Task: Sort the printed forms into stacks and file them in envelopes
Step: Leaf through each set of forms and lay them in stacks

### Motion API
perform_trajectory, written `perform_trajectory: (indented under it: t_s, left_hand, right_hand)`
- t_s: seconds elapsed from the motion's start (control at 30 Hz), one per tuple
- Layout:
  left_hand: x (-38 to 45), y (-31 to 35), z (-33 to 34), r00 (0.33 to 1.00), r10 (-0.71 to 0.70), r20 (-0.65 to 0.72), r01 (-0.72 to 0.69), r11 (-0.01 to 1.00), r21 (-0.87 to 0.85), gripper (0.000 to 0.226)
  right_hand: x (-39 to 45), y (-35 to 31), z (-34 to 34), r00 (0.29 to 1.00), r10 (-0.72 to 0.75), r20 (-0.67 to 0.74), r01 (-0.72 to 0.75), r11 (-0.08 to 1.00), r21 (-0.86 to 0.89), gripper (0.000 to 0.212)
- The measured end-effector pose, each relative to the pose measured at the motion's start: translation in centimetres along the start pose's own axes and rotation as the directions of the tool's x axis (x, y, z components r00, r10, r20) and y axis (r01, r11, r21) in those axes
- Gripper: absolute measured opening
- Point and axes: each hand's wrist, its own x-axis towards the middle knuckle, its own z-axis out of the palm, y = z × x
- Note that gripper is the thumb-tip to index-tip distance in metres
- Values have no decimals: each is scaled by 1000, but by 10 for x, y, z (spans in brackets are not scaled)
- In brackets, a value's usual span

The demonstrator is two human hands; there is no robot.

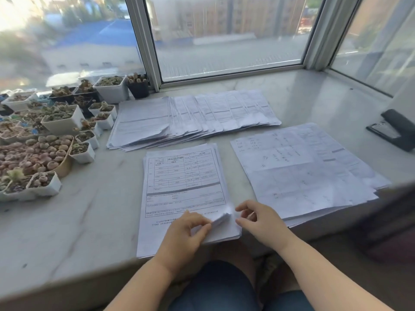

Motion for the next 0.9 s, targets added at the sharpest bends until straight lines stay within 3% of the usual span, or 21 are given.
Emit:
perform_trajectory:
  t_s: [0.07,0.2,0.3,0.43,0.53,0.6,0.67,0.73,0.9]
  left_hand:
    - [-2,2,3,991,-105,-78,98,991,-89,15]
    - [-2,3,8,968,-208,-141,178,963,-204,24]
    - [-1,4,9,966,-216,-144,175,951,-254,25]
    - [-1,1,9,966,-217,-139,154,919,-363,29]
    - [0,1,11,965,-199,-170,131,929,-347,18]
    - [0,0,13,958,-193,-214,115,937,-331,10]
    - [-1,-4,15,952,-183,-246,106,949,-296,27]
    - [-2,-4,16,957,-127,-259,62,967,-246,28]
    - [-5,-4,11,991,41,-126,-48,997,-56,12]
  right_hand:
    - [0,-1,0,998,60,-13,-60,998,37,6]
    - [-4,-4,2,980,182,76,-194,959,206,13]
    - [-4,-11,3,921,315,230,-382,849,365,29]
    - [2,-16,4,833,396,386,-538,741,401,40]
    - [4,-14,3,812,415,411,-575,691,437,42]
    - [4,-13,2,808,393,439,-578,674,461,33]
    - [4,-13,0,812,373,449,-570,675,469,20]
    - [5,-14,1,824,367,432,-553,686,473,15]
    - [9,-22,8,876,339,343,-466,775,426,9]
